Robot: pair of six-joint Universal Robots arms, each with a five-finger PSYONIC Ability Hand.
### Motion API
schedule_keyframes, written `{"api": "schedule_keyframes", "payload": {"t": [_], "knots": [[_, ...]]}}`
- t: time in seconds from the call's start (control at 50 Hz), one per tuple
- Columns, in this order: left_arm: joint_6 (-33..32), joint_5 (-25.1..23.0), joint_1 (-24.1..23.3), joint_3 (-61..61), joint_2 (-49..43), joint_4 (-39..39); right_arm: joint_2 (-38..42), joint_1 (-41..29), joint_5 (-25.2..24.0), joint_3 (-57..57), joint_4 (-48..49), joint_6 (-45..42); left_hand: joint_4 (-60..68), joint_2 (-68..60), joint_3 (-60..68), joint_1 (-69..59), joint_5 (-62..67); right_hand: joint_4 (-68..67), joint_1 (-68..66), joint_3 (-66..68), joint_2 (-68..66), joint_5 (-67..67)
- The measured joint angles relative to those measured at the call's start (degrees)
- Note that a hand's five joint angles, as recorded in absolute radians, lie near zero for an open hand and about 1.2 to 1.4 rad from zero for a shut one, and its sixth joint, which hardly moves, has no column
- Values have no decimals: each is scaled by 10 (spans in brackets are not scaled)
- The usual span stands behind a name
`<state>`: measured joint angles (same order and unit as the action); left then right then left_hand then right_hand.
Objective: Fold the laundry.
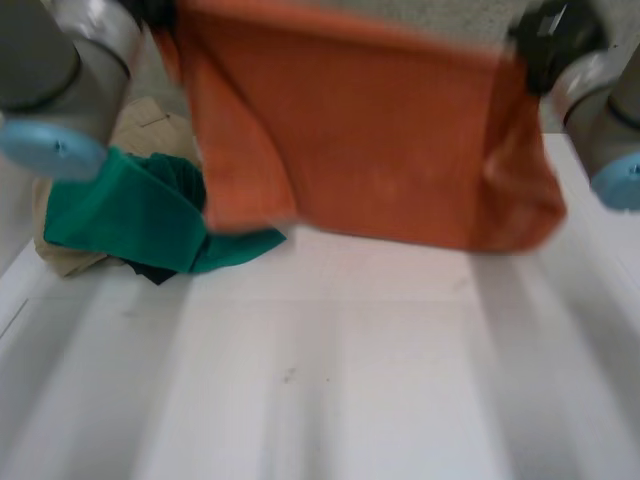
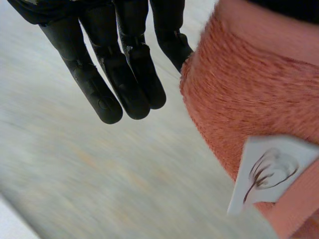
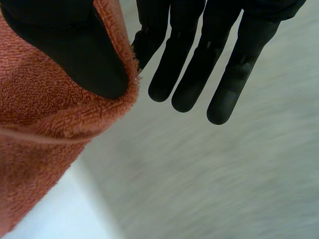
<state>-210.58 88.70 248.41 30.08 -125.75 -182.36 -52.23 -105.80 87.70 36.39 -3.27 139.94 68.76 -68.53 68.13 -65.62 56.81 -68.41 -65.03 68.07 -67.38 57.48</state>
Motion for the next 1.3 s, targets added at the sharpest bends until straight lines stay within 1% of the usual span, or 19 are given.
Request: {"api": "schedule_keyframes", "payload": {"t": [0.02,0.04,0.12,0.24,0.36,0.48,0.54,0.64,0.68,0.72,0.74,0.76,0.78,0.88,1.0,1.1,1.14,1.22,1.3], "knots": [[0,0,0,0,0,0,0,0,0,0,0,0,0,0,0,0,0,0,0,0,0,0],[33,11,2,-30,0,-28,-14,4,0,-10,69,41,0,0,0,0,0,0,0,0,0,0],[85,18,5,-45,2,-60,-48,10,-17,20,159,88,0,0,0,0,0,0,0,0,0,2],[112,9,12,22,12,-58,-96,13,-67,121,219,108,0,0,0,0,6,0,0,0,0,9],[105,1,24,160,35,-52,-106,18,-96,206,200,102,0,-1,0,0,6,0,0,0,0,9],[83,-13,32,305,42,-53,-97,27,-120,284,147,97,0,-1,2,0,6,0,0,0,0,9],[59,-30,37,383,31,-66,-88,28,-135,332,117,95,0,-1,2,0,6,0,0,0,0,9],[12,-48,45,461,0,-97,-71,24,-152,395,94,85,-3,1,1,0,6,0,0,0,0,9],[-6,-51,48,478,-9,-107,-66,20,-153,410,91,78,-9,6,-4,0,3,0,0,0,0,9],[-24,-53,50,491,-17,-114,-62,17,-152,421,90,70,-66,67,-59,44,-43,0,0,0,0,9],[-34,-53,51,496,-20,-117,-59,15,-151,427,89,65,-138,141,-135,123,-118,0,0,0,0,9],[-41,-53,52,499,-21,-118,-58,14,-149,429,89,61,-138,141,-135,123,-118,0,0,0,0,9],[-46,-53,53,501,-21,-120,-57,13,-148,430,89,59,-193,190,-182,175,-171,0,0,0,0,9],[-64,-50,58,510,-14,-123,-55,12,-131,434,89,53,-217,208,-200,186,-195,0,0,0,0,9],[-67,-44,65,517,2,-129,-52,19,-110,432,90,74,-167,161,-158,129,-149,0,0,0,0,9],[-66,-41,70,519,7,-131,-47,26,-103,431,89,103,-35,31,-29,23,-25,19,2,-17,12,-7],[-65,-41,70,520,10,-129,-45,29,-102,431,89,125,-3,4,0,17,-4,86,53,-84,79,-75],[-62,-39,69,520,21,-120,-41,38,-101,430,89,180,-1,2,2,17,-4,202,172,-200,200,-197],[-53,-36,69,519,38,-107,-35,50,-99,428,87,243,-1,2,2,17,-4,291,254,-284,281,-289]]}}
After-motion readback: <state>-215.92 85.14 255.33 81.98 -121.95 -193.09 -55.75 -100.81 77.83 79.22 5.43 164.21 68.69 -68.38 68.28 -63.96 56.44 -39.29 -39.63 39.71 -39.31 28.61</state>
